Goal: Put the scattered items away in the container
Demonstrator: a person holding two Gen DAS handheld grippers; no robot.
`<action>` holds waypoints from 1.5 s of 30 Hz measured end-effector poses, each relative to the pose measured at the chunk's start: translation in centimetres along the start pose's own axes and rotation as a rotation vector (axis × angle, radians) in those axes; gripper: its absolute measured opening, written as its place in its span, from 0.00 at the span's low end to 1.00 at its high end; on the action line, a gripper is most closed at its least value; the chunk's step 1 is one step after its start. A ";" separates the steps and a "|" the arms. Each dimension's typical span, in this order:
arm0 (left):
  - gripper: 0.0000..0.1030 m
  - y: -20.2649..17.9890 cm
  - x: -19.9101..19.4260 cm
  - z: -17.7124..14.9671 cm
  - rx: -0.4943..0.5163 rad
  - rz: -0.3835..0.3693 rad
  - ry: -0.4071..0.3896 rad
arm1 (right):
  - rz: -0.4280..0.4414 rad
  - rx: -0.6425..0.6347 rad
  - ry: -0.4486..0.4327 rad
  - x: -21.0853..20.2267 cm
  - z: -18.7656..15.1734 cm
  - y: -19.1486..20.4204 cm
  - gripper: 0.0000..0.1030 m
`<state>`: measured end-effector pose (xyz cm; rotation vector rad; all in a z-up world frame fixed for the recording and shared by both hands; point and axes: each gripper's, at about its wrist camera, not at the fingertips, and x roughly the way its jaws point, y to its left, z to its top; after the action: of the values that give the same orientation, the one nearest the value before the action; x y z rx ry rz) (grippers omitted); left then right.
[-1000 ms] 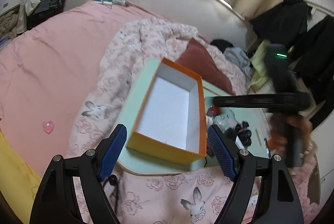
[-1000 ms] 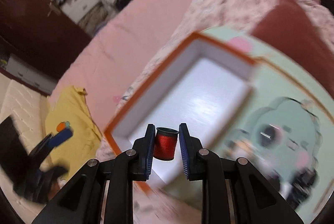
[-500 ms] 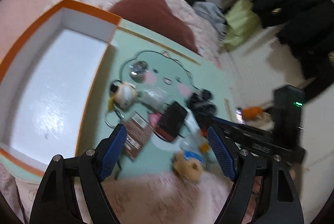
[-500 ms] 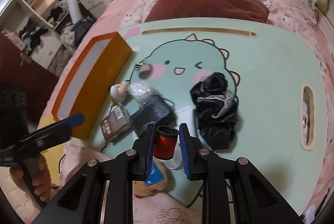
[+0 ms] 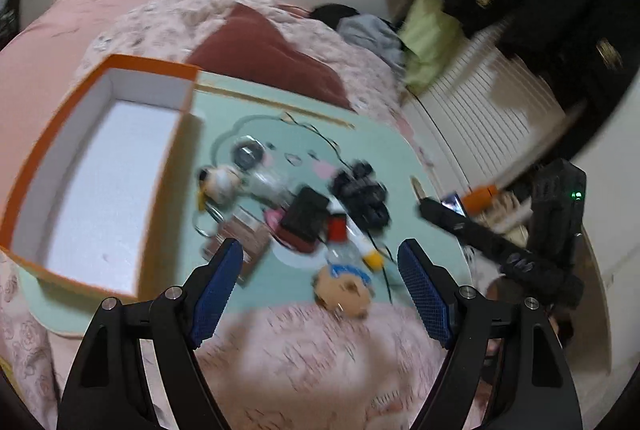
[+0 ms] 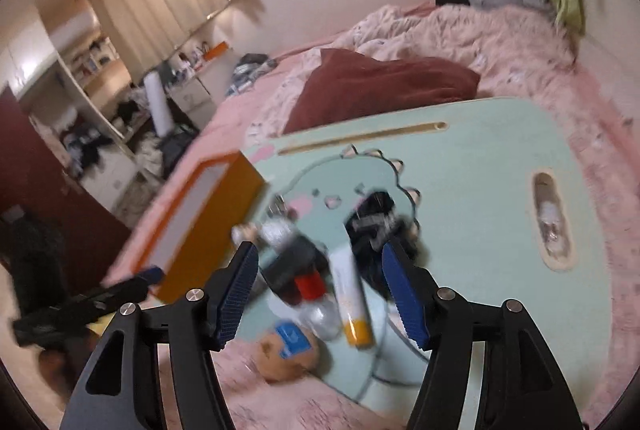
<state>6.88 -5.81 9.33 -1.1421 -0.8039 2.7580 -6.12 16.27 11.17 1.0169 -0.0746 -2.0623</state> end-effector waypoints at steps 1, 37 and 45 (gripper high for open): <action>0.77 0.0 0.3 -0.4 0.006 -0.005 0.008 | -0.020 -0.010 -0.019 0.1 -1.3 0.2 0.62; 0.87 1.7 5.4 -4.2 0.007 0.032 0.179 | -0.312 -0.205 0.110 5.0 -8.0 0.9 0.81; 0.87 2.2 5.1 -4.2 -0.035 0.006 0.158 | -0.318 -0.197 0.114 5.2 -8.1 0.7 0.87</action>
<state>6.32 -4.65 2.54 -1.3505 -0.8336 2.6270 -1.94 14.50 2.70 1.0732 0.3635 -2.2356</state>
